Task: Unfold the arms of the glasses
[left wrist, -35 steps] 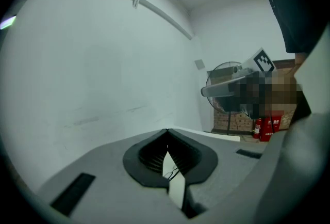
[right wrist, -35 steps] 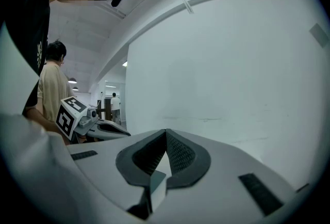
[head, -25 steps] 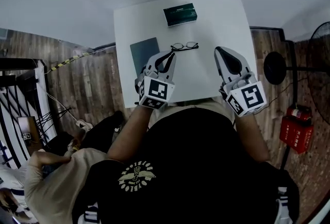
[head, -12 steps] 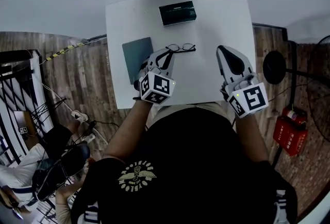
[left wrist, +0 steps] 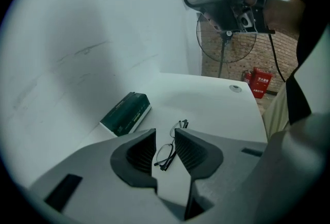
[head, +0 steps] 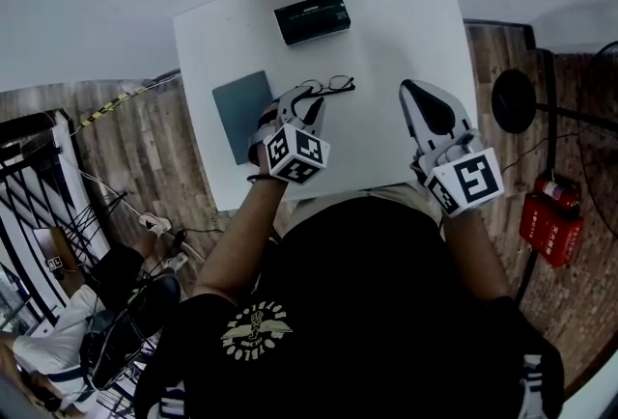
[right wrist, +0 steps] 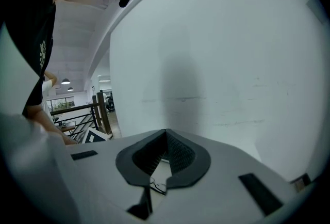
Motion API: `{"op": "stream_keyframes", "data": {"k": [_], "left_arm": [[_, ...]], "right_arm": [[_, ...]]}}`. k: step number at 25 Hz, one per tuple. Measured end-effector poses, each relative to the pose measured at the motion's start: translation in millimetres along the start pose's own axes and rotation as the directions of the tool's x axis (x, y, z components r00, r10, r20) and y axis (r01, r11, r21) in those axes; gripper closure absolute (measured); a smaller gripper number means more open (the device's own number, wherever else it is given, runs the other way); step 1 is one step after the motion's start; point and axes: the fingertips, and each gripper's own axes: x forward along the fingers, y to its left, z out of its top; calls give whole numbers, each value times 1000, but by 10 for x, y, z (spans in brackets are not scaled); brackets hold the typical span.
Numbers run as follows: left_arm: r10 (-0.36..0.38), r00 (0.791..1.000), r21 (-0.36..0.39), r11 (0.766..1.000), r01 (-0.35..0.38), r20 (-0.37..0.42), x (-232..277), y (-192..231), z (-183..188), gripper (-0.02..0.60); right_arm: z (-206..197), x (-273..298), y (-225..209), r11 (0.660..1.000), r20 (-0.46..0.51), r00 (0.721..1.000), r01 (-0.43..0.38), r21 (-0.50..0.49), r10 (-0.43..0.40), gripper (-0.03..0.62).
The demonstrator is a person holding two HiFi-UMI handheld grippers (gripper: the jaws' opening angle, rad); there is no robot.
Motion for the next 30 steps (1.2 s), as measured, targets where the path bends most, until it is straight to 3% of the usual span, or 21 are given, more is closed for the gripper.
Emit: {"op": "stream_keyframes", "data": {"k": [7,14,19,23,30], "left_arm": [[-38,991,110,993,52,-129,327,-143,-151,454],[-60,970,203,973,109,-234,610,-239,-300,446],[-35,949,285,950,129,-312,741,-230,-398,446],[-34,937,313,938,150,-347,838,-219,-475,446],[-25,938,360,920,156,-345,947,-225,-450,448]], "right_arm": [[-101,-63,-84,999,-15,1000,27,19,-27,594],[-165,-112,-223,998,-24,998,59,39,-58,594],[-202,-138,-265,996,-27,997,69,48,-68,594],[-238,-162,-299,995,-28,996,81,57,-79,594],[-287,-202,-389,992,-31,995,102,70,-100,594]]}}
